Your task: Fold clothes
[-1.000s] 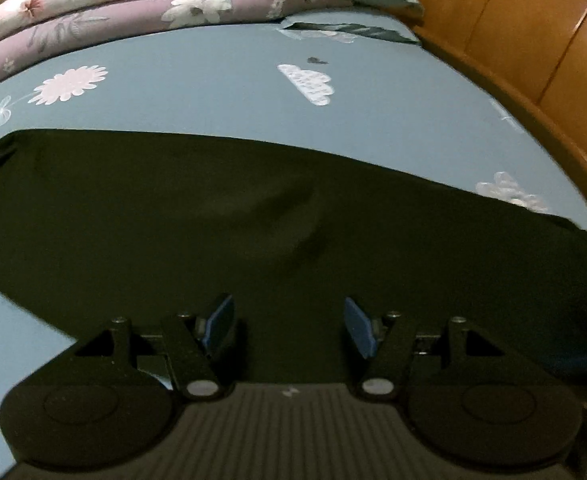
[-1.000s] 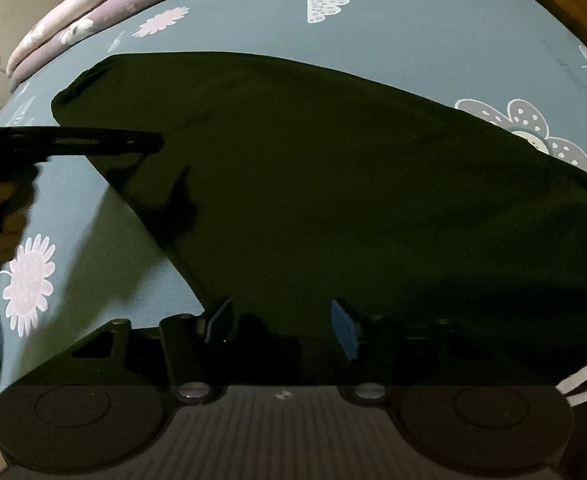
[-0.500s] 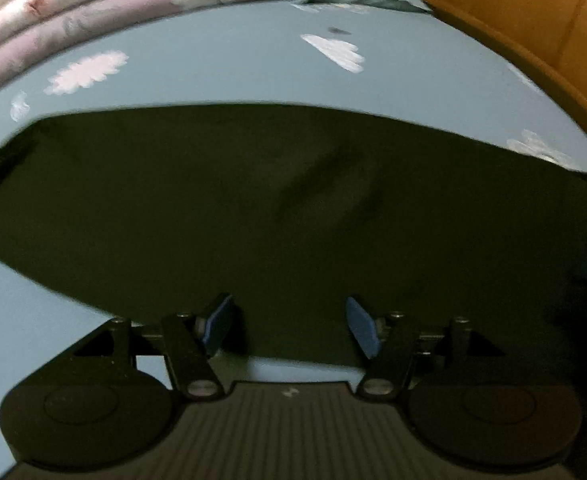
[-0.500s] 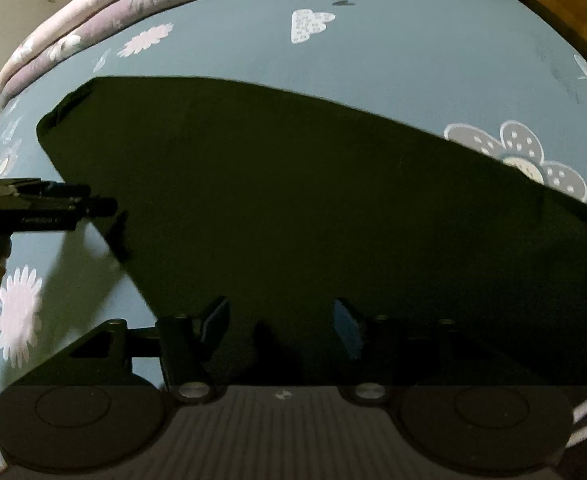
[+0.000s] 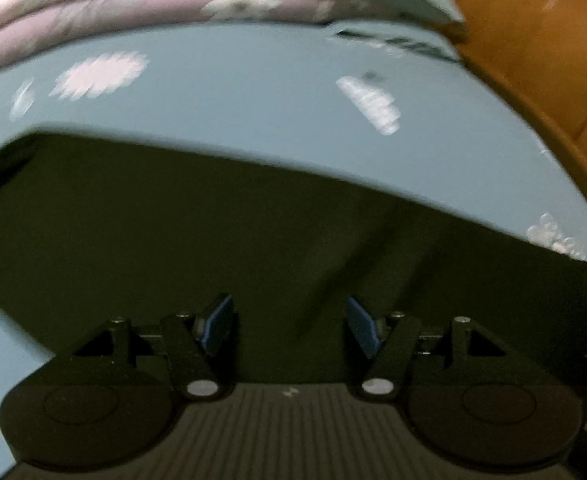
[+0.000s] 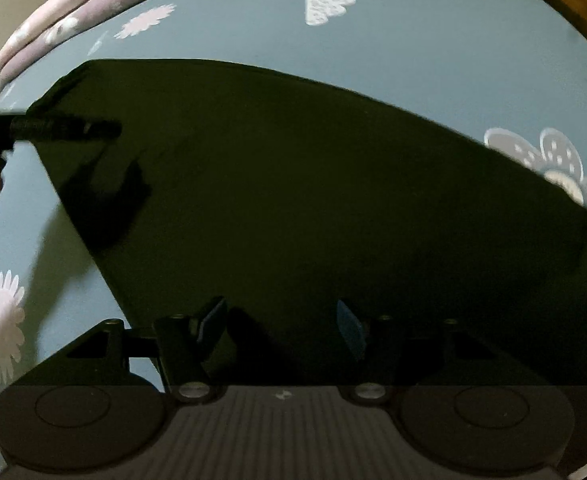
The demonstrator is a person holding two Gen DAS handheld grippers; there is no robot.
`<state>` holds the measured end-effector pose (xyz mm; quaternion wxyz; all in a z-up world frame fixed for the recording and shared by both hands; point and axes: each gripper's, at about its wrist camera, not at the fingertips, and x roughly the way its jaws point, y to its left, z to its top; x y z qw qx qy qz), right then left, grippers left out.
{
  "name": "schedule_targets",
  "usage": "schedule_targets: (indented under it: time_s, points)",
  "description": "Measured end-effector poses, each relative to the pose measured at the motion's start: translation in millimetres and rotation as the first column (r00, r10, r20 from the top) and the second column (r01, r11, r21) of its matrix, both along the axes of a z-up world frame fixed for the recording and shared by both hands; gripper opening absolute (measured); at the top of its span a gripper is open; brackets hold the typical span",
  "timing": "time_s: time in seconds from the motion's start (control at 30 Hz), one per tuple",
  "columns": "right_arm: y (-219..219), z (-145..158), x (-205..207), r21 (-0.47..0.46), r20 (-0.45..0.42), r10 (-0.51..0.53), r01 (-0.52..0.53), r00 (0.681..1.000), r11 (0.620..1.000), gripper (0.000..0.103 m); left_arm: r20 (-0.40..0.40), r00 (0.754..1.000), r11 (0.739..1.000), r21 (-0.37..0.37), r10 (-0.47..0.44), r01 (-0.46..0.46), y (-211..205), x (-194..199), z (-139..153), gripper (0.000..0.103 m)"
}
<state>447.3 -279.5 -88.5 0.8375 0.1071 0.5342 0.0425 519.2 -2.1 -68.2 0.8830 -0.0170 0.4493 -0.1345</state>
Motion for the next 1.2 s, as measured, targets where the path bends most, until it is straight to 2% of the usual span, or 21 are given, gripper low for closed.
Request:
schedule_targets:
  time_s: [0.07,0.17,0.27,0.33,0.37,0.5,0.57,0.67,0.93,1.2]
  points:
    - [-2.4,-0.4,-1.3,0.011,-0.001,-0.008,0.008,1.000,1.000,0.068,0.028,0.999,0.999,0.047,-0.023,0.022,-8.1,14.4,-4.6,0.066]
    - [-8.6,-0.9,-2.2,0.026,-0.003,-0.018,0.018,1.000,1.000,0.068,0.030,0.999,0.996,0.076,0.034,-0.036,-0.4,31.6,-14.1,0.065]
    - [-12.4,-3.4,-7.0,0.041,0.003,-0.025,0.024,1.000,0.999,0.069,-0.003,0.993,0.991,0.063,0.118,-0.117,21.7,46.9,-24.3,0.065]
    - [-14.4,-5.0,-8.2,0.048,0.011,-0.027,0.026,1.000,0.999,0.072,-0.004,0.991,0.988,0.074,0.135,-0.135,34.8,56.1,-27.8,0.066]
    - [-14.0,-5.7,-8.5,0.050,0.015,-0.027,0.026,1.000,0.998,0.074,-0.001,0.991,0.988,0.074,0.137,-0.137,40.1,61.1,-27.6,0.066]
    - [-9.1,-7.2,-9.7,0.032,0.024,-0.008,0.007,1.000,0.999,0.081,0.027,0.983,0.971,0.156,0.180,-0.182,56.1,82.9,-25.6,0.066]
    - [-8.2,-5.8,-9.5,0.022,0.019,-0.003,0.003,1.000,1.000,0.081,0.010,0.972,0.963,0.132,0.236,-0.235,62.8,87.0,-21.9,0.064]
    - [-10.5,0.3,-8.7,0.031,0.023,-0.024,0.023,0.999,0.999,0.081,0.002,0.972,0.967,0.101,0.233,-0.232,58.7,67.7,-11.3,0.064]
    - [-22.2,32.8,-17.3,0.065,0.078,-0.072,0.067,0.994,0.996,0.081,-0.069,0.990,0.992,0.050,0.119,-0.116,25.8,-42.6,8.2,0.065]
    - [-9.4,83.2,-55.6,-0.012,0.070,0.018,-0.017,0.997,1.000,0.081,-0.188,0.966,0.982,-0.030,0.175,-0.184,26.9,-119.8,28.2,0.064]
